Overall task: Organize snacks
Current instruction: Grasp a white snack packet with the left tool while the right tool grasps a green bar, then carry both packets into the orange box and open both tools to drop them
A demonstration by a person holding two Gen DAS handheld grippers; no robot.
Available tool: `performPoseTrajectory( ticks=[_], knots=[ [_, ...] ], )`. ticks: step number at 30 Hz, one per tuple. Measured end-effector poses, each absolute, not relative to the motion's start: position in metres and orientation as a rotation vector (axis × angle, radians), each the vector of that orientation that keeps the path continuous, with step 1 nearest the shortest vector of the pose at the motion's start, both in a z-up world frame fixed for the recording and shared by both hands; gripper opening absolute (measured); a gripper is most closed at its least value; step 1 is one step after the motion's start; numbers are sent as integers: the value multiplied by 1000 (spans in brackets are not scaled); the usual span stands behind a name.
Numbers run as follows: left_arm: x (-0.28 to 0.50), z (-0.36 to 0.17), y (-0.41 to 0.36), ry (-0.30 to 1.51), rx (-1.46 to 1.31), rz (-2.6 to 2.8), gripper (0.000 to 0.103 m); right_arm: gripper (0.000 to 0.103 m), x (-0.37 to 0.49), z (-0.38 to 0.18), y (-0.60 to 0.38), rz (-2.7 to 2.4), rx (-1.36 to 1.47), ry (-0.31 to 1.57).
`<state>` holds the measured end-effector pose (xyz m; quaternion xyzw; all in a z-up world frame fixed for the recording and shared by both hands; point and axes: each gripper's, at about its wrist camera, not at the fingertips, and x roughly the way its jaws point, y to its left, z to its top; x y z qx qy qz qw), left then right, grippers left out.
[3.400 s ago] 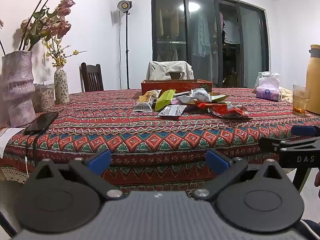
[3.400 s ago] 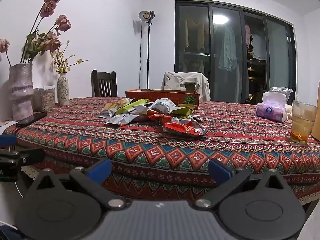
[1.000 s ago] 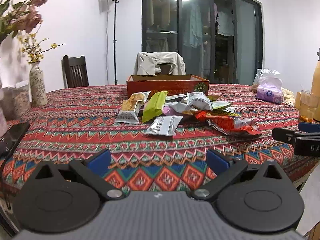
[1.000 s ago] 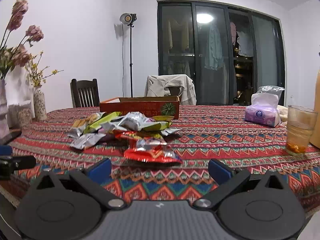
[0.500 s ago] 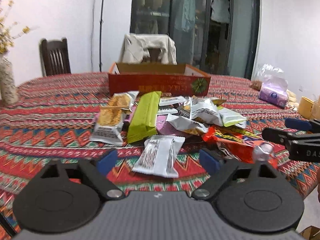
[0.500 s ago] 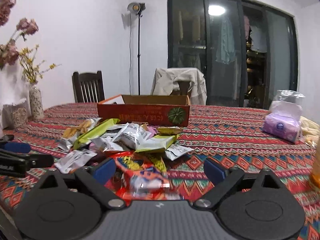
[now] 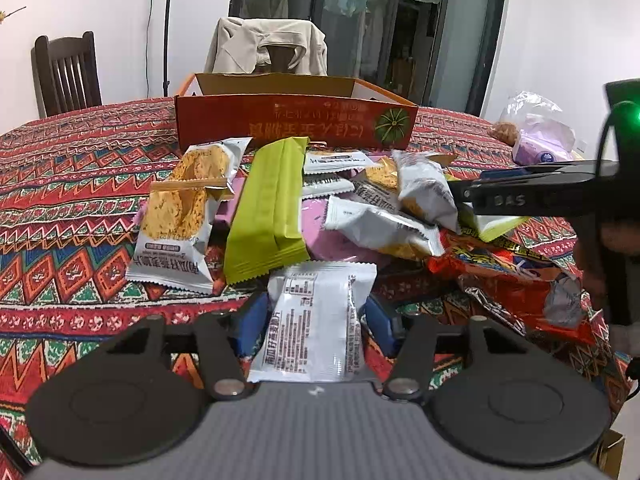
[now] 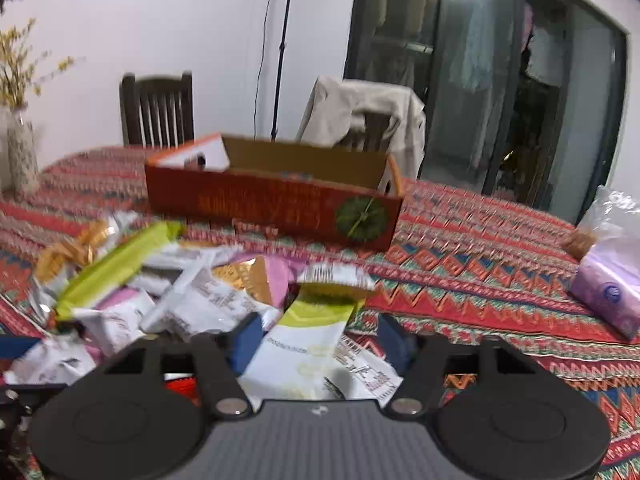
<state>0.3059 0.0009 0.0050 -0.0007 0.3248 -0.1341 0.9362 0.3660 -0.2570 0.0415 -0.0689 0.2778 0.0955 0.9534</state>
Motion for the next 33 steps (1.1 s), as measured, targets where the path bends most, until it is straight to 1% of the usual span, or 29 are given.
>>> performPoseTrajectory(
  ticks=[1, 2, 3, 4, 6, 11, 16, 21, 24, 31, 33],
  knots=[
    [305, 6, 1, 663, -6, -276, 56, 50, 370, 39, -256, 193, -146, 578],
    [304, 5, 1, 660, -4, -277, 56, 48, 372, 36, -255, 187, -157, 587],
    [303, 5, 0, 657, 0, -278, 54, 47, 373, 34, -256, 176, -170, 596],
    [302, 6, -1, 654, 3, -280, 51, 40, 375, 32, -255, 165, -187, 606],
    [299, 7, -1, 652, 6, -287, 45, 40, 376, 30, -258, 165, -184, 614],
    [284, 13, 4, 650, -28, -283, 45, 39, 362, 33, -272, 170, -162, 598],
    [270, 22, 22, 641, -108, -233, 45, 39, 322, 41, -293, 157, -137, 575],
    [271, 19, 24, 652, -131, -193, 45, 39, 291, 29, -319, 119, -157, 637],
    [272, 17, 17, 657, -112, -197, 45, 41, 288, 19, -328, 110, -137, 659],
    [267, 20, 10, 636, -78, -173, 45, 41, 306, 12, -341, 138, -73, 636],
    [266, 24, 12, 631, -76, -166, 45, 39, 312, 11, -341, 150, -61, 638]
  ],
)
